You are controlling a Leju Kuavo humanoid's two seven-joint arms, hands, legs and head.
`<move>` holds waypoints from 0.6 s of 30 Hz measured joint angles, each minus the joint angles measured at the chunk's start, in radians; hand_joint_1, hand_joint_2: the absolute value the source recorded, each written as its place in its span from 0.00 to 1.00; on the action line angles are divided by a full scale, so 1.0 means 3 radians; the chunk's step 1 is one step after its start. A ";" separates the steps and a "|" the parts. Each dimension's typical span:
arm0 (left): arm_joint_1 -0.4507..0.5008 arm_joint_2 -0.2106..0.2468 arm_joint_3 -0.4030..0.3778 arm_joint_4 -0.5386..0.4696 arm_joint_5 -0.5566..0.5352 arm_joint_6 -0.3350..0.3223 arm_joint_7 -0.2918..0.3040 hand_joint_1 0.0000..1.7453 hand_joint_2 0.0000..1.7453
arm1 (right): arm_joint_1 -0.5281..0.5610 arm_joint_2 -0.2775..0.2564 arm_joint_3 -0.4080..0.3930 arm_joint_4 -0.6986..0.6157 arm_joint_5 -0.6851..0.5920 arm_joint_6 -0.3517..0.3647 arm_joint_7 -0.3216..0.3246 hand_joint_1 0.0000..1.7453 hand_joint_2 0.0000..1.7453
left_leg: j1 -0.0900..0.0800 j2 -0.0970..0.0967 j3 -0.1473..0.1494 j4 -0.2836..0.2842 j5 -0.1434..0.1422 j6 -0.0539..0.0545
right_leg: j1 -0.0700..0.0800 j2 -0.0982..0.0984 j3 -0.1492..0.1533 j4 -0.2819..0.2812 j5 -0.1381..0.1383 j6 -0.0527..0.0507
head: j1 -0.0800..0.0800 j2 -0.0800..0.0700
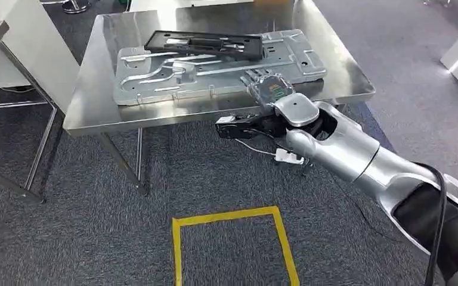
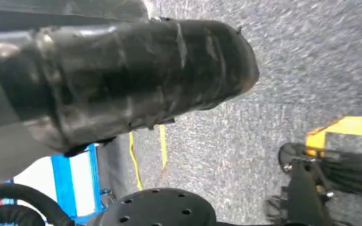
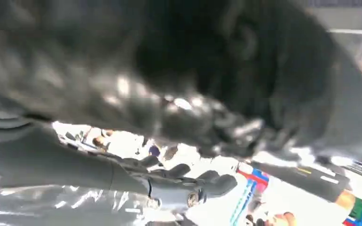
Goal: Take the parts from the cabinet and place them on the table.
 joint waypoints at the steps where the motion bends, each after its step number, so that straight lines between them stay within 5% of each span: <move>1: 0.0002 -0.0001 0.0000 0.0000 0.0000 -0.0001 0.0000 0.00 0.00 | 0.0000 -0.0010 0.0000 0.0000 -0.0003 0.0000 0.0008 0.00 0.00 | 0.0018 0.0000 -0.0077 0.0041 0.0029 -0.0023 | -0.0016 -0.0001 0.0075 -0.0031 0.0141 0.0027 | 0.0003 0.0000; 2: 0.0002 -0.0008 0.0000 0.0000 0.0000 -0.0004 0.0000 0.00 0.00 | 0.0000 -0.0017 0.0000 -0.0009 -0.0005 0.0000 0.0008 0.00 0.00 | 0.0045 0.0001 -0.0167 0.0092 0.0055 -0.0051 | -0.0035 -0.0001 0.0218 -0.0180 0.0285 0.0058 | 0.0000 0.0000; 3: 0.0001 -0.0010 0.0000 0.0000 0.0000 -0.0005 0.0000 0.00 0.00 | -0.0001 -0.0024 0.0000 -0.0019 -0.0009 0.0000 0.0010 0.00 0.00 | 0.0063 0.0000 -0.0238 0.0147 0.0072 -0.0076 | -0.0055 -0.0002 0.0379 -0.0378 0.0330 0.0090 | 0.0004 0.0000; 4: 0.0002 0.0008 0.0000 0.0000 0.0000 -0.0005 0.0001 0.00 0.00 | -0.0004 -0.0026 0.0000 -0.0028 -0.0013 0.0000 0.0012 0.00 0.00 | 0.0065 -0.0002 -0.0306 0.0213 0.0086 -0.0098 | -0.0083 0.0002 0.0575 -0.0656 0.0180 0.0124 | 0.0012 0.0000; 5: 0.0002 0.0004 0.0001 0.0000 0.0001 -0.0004 0.0005 0.00 0.00 | -0.0005 -0.0024 0.0000 -0.0046 -0.0018 -0.0001 0.0013 0.00 0.00 | 0.0048 -0.0009 -0.0369 0.0286 0.0097 -0.0122 | -0.0035 0.0011 0.0729 -0.0924 0.0045 0.0099 | 0.0017 0.0000; 9: 0.0034 0.0006 0.0006 0.0001 0.0009 -0.0005 0.0011 0.00 0.00 | 0.0023 -0.0034 0.0009 -0.0060 -0.0028 0.0003 0.0015 0.00 0.00 | 0.0061 -0.0026 -0.0450 0.0253 0.0236 -0.0190 | -0.0053 -0.0018 0.0542 -0.0877 0.0139 -0.0064 | 0.0013 0.0000; 11: 0.0040 0.0000 0.0010 0.0001 0.0009 -0.0005 0.0013 0.00 0.00 | 0.0029 -0.0034 0.0015 -0.0074 -0.0034 0.0003 0.0015 0.00 0.00 | 0.0081 -0.0027 -0.0552 0.0486 -0.0178 -0.0243 | -0.0056 -0.0019 0.0464 -0.0876 0.0236 -0.0107 | 0.0005 0.0000; 13: 0.0043 0.0000 0.0010 0.0001 0.0009 -0.0005 0.0015 0.00 0.00 | 0.0023 -0.0041 0.0015 -0.0075 -0.0034 0.0001 0.0017 0.00 0.00 | 0.0098 -0.0027 -0.0626 0.0965 -0.0579 -0.0276 | -0.0055 -0.0017 0.0349 -0.0875 0.0334 -0.0117 | -0.0004 0.0000; 14: 0.0037 -0.0001 0.0010 0.0001 0.0009 -0.0006 0.0014 0.00 0.00 | 0.0023 -0.0041 0.0015 -0.0075 -0.0034 0.0001 0.0017 0.00 0.00 | 0.0105 -0.0027 -0.0629 0.1179 -0.0673 -0.0285 | -0.0055 -0.0017 0.0283 -0.0875 0.0384 -0.0118 | -0.0006 0.0000; 15: 0.0032 -0.0001 0.0011 0.0001 0.0009 -0.0006 0.0015 0.00 0.00 | 0.0024 -0.0041 0.0019 -0.0076 -0.0034 0.0001 0.0017 0.00 0.00 | 0.0109 -0.0027 -0.0599 0.1292 -0.0624 -0.0284 | -0.0055 -0.0017 0.0221 -0.0871 0.0432 -0.0116 | -0.0006 0.0000; 16: 0.0026 -0.0004 0.0013 0.0001 0.0009 -0.0011 0.0014 0.00 0.00 | 0.0025 -0.0041 0.0029 -0.0077 -0.0034 0.0001 0.0017 0.00 0.00 | 0.0113 -0.0027 -0.0508 0.1296 -0.0477 -0.0281 | -0.0055 -0.0015 0.0151 -0.0871 0.0484 -0.0110 | -0.0005 0.0000; 18: 0.0012 -0.0008 0.0015 0.0001 0.0009 -0.0011 0.0014 0.00 0.00 | 0.0025 -0.0047 0.0036 -0.0081 -0.0034 0.0001 0.0017 0.00 0.00 | 0.0114 -0.0028 -0.0186 0.1026 -0.0277 -0.0259 | -0.0055 -0.0015 0.0038 -0.0871 0.0579 -0.0088 | -0.0005 0.0000</move>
